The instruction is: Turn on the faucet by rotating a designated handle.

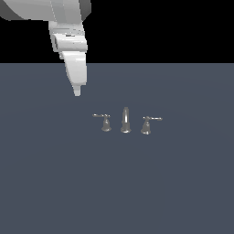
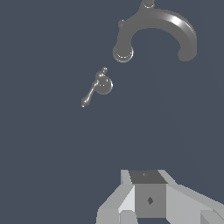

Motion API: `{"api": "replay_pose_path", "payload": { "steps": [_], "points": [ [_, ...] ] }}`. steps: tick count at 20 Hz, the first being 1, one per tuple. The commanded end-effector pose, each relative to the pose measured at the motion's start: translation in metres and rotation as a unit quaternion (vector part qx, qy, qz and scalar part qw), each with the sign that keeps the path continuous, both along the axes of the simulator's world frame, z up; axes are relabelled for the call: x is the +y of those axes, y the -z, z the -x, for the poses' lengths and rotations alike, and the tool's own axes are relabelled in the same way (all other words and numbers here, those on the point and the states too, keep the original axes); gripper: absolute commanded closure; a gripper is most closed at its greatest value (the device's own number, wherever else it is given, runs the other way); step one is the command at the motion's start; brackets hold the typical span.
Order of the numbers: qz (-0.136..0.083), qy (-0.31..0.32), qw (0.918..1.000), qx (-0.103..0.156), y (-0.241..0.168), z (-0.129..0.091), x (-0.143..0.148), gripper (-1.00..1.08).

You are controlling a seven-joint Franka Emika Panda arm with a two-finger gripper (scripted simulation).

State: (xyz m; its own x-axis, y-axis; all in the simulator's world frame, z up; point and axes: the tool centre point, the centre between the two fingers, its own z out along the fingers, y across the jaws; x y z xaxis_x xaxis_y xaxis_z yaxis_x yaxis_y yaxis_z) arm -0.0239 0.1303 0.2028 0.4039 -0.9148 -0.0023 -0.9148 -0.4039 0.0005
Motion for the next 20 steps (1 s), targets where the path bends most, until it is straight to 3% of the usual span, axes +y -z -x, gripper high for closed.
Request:
{"api": "replay_pose_path", "payload": {
  "steps": [1, 8, 20],
  "points": [
    [0.001, 0.027, 0.9996, 0.000, 0.013, -0.013, -0.002, 1.08],
    [0.002, 0.112, 0.9937, 0.000, 0.054, -0.054, -0.012, 1.08],
    [0.003, 0.237, 0.9716, -0.001, 0.112, -0.112, -0.041, 1.08]
  ]
}}
